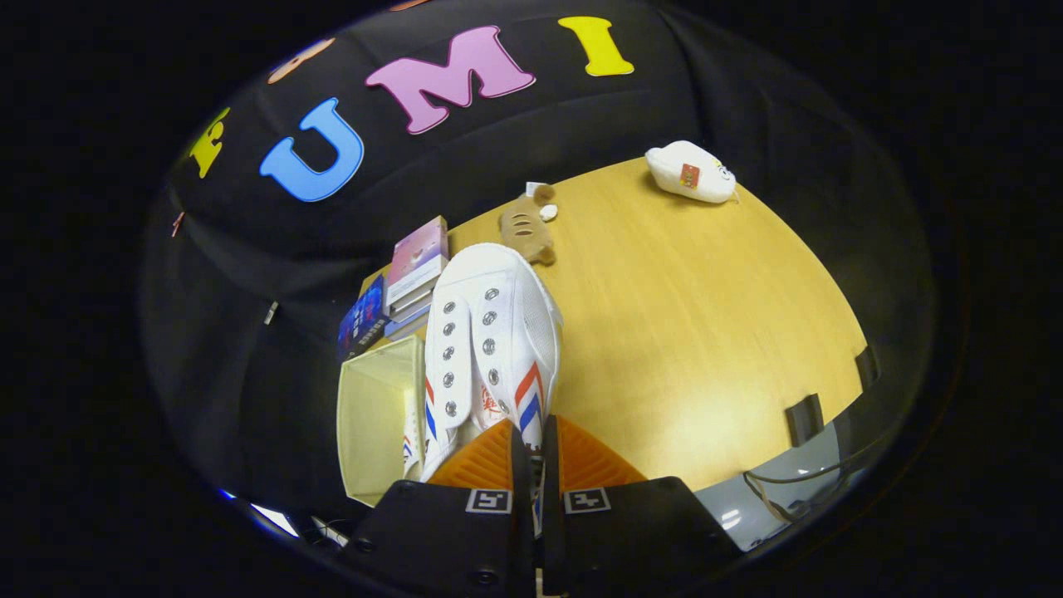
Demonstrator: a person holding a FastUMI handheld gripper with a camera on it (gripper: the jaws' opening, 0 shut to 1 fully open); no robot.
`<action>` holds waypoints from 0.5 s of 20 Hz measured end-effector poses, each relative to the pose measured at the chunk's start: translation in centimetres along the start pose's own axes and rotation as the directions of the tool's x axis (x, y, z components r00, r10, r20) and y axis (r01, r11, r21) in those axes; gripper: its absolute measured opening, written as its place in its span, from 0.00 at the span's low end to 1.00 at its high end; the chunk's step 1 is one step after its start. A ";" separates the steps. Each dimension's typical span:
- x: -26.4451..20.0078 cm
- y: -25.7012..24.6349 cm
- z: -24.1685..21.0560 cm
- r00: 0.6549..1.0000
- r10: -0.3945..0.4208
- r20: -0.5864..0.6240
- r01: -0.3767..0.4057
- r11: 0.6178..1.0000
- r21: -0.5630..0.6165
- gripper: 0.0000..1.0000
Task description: Open the storage box then place both shoes into the box .Put the left shoe in first, then the right shoe, with the right side of both shoes facing outward in a uniform manner.
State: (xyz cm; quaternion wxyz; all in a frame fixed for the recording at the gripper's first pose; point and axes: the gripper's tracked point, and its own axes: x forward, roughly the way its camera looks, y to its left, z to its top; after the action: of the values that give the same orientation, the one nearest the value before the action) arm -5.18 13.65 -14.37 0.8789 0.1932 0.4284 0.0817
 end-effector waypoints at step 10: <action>3.3 14.2 -6.0 0.990 0.103 -0.095 -0.111 0.991 -0.078 0.08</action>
State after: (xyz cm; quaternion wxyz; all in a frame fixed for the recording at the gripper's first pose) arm -7.51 29.28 -14.29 0.8602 0.1752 0.4531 0.1553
